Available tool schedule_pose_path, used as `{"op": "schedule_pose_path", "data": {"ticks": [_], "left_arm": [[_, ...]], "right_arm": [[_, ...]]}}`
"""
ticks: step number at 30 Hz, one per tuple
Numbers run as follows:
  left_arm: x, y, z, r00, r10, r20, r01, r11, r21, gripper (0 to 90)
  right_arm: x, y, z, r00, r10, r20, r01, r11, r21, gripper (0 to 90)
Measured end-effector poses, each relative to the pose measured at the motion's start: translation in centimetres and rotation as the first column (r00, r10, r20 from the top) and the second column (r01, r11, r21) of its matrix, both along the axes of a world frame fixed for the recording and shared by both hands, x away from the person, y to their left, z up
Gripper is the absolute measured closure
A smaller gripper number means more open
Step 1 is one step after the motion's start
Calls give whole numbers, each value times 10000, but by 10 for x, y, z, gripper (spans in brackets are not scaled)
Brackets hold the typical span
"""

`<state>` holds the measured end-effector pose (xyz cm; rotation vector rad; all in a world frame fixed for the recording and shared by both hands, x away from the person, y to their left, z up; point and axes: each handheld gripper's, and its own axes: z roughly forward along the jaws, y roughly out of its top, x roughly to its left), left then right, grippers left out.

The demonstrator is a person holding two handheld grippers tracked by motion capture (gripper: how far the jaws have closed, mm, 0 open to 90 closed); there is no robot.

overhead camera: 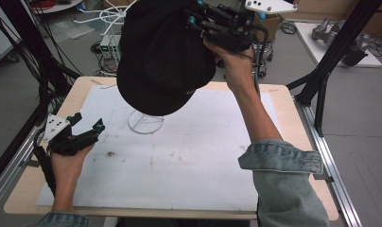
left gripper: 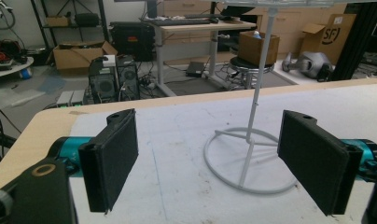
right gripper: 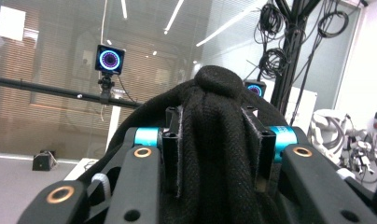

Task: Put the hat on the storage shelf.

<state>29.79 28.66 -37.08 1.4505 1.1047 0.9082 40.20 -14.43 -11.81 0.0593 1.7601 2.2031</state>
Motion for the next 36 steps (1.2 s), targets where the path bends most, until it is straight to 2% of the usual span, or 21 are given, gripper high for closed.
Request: {"op": "schedule_pose_path", "data": {"ticks": [7,11,19,22,36], "left_arm": [[-1,1,0,10000,25,14,-25,10000,-18,205],[-1,2,1,10000,52,6,-52,10000,8,204],[-1,1,1,10000,52,32,-52,10000,-27,204],[-1,2,1,10000,61,48,-61,10000,-20,204],[-1,2,1,10000,76,21,-76,10000,-6,204]], "right_arm": [[7,3,-14,9979,-271,-593,271,9996,-4,645],[9,2,-18,9950,-522,-850,506,9985,-211,637],[12,0,-33,9825,-1067,-1525,968,9928,-707,628],[16,-2,-41,9763,-1062,-1887,895,9914,-950,627],[23,3,-68,9590,-1448,-2437,1139,9841,-1364,603]]}}
